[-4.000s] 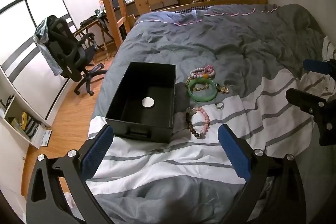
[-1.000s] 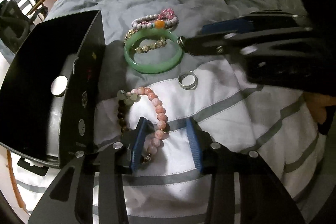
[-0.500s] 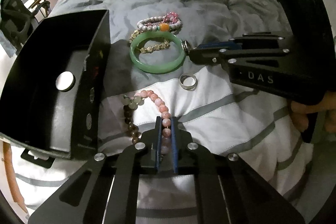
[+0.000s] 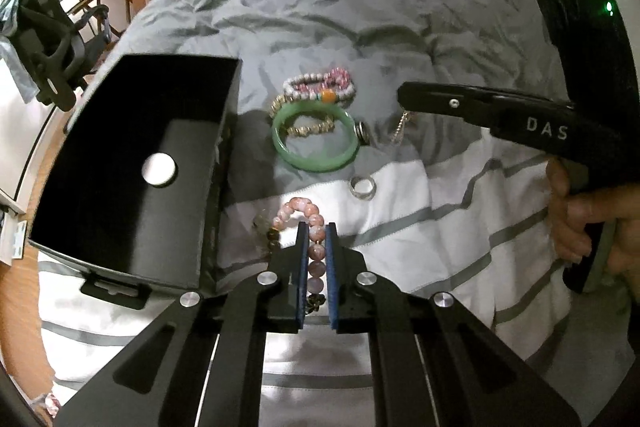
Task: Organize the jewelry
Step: 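Carry the beaded bracelet into the black box and open the left gripper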
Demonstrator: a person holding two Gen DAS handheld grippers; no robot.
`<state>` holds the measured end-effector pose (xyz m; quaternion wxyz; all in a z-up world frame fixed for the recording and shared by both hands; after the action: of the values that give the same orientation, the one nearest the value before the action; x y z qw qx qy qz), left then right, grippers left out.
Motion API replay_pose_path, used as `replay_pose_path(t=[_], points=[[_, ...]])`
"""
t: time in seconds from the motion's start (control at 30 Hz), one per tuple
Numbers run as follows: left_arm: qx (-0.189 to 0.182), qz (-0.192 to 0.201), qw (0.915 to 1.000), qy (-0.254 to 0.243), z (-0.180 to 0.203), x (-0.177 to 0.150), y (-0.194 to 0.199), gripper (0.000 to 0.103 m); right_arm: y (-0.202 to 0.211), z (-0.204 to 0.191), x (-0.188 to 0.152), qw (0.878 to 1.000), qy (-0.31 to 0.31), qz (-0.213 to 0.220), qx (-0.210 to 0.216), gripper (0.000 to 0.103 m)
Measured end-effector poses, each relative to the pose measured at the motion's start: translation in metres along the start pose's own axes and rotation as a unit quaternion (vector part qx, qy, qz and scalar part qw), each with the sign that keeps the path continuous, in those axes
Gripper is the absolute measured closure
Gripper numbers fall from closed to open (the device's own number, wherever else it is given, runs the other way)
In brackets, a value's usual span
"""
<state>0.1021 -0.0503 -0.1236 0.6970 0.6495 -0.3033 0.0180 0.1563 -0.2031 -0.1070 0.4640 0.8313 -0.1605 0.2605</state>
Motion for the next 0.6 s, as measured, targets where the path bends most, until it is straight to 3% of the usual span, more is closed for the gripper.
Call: replay_pose_path(t=[0.2,0.6], points=[[-0.002,0.017,0.9998,0.0,-0.002,0.004,0.011,0.095,0.013,0.0,0.007,0.999,-0.019,0.02,0.03,0.088],[-0.012,0.068,0.9975,0.013,-0.02,0.02,0.048,0.095,0.036,-0.038,0.02,0.999,0.013,0.026,0.033,0.088]])
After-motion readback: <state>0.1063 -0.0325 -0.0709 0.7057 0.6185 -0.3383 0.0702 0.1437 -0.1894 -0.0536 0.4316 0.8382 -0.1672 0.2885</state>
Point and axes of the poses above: each gripper's, at about its wrist camera, not at the fingertips, and y roughly against the way its jaws point, z to its right, x to its top, the point moved 5 cm from there along -y, roughly the way its jaws point, and after that the axes turned 6 degrees about -z, right-handed, at the moved point
